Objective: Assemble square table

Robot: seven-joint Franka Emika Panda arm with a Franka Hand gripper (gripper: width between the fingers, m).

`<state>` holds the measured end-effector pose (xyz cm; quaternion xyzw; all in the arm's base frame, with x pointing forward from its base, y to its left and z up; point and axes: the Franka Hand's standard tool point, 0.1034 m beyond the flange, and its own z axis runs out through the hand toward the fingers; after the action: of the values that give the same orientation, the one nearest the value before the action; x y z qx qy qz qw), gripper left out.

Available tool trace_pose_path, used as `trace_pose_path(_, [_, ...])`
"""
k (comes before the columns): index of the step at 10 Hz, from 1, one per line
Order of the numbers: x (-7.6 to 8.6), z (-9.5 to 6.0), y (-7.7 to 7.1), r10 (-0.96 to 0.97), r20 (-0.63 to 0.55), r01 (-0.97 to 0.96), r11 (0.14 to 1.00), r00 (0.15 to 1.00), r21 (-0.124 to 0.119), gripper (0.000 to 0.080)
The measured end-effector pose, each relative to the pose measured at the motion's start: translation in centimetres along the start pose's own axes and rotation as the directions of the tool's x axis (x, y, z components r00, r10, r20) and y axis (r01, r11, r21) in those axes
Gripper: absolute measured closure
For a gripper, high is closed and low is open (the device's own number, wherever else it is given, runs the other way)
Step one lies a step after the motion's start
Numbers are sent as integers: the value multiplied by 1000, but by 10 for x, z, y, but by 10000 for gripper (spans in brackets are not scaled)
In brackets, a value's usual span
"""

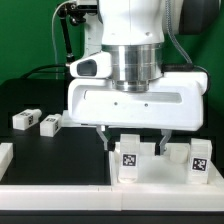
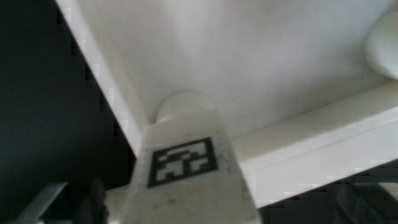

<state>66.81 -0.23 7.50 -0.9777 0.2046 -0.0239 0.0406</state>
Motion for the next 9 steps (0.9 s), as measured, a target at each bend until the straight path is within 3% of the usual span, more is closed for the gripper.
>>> trace_pose_path(2, [0,0,0,77,1,-77,997,997,1,384])
trace_pose_path(3, [0,1,1,128,1,-128,992,992,-1,384])
trace_pose_path(4, [0,1,3,212,0,-212,977,977,-3,507])
trace_pose_path(6, [1,1,4,354,2,-354,935,935,-3,507])
trace_pose_path(7, [2,-2,5,536,11,-536,844,844,2,507])
trace_pose_path(9, [2,0,4,813,66,-816,578,578,26,507])
